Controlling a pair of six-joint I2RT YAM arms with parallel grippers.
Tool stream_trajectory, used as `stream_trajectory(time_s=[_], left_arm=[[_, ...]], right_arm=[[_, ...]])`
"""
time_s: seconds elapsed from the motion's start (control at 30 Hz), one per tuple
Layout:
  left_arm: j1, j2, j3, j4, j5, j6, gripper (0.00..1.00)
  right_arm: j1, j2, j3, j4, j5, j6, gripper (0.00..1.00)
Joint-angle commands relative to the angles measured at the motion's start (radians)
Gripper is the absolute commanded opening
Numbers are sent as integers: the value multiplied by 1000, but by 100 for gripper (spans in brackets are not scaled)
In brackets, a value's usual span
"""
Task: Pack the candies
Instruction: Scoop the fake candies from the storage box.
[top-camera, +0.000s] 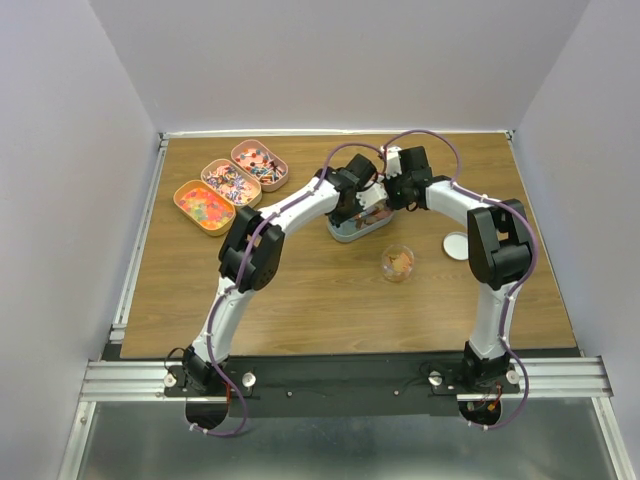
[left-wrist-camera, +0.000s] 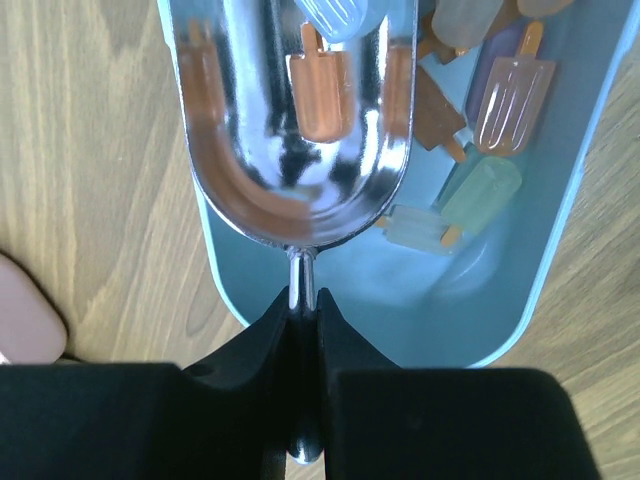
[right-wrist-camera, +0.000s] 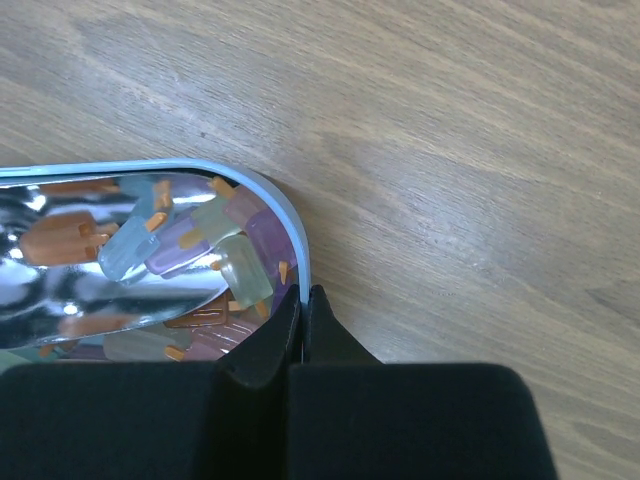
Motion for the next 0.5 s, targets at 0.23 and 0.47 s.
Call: stream_trajectory(time_s=[0.23,0.47], left_arm=[[-43,93,141,-37,-48,11,0],[-47,79,69,14,-13,37,0]], right_arm=[[7,4,-7,13,-50,1,1],[7,5,-12,15,-50,-7,1]])
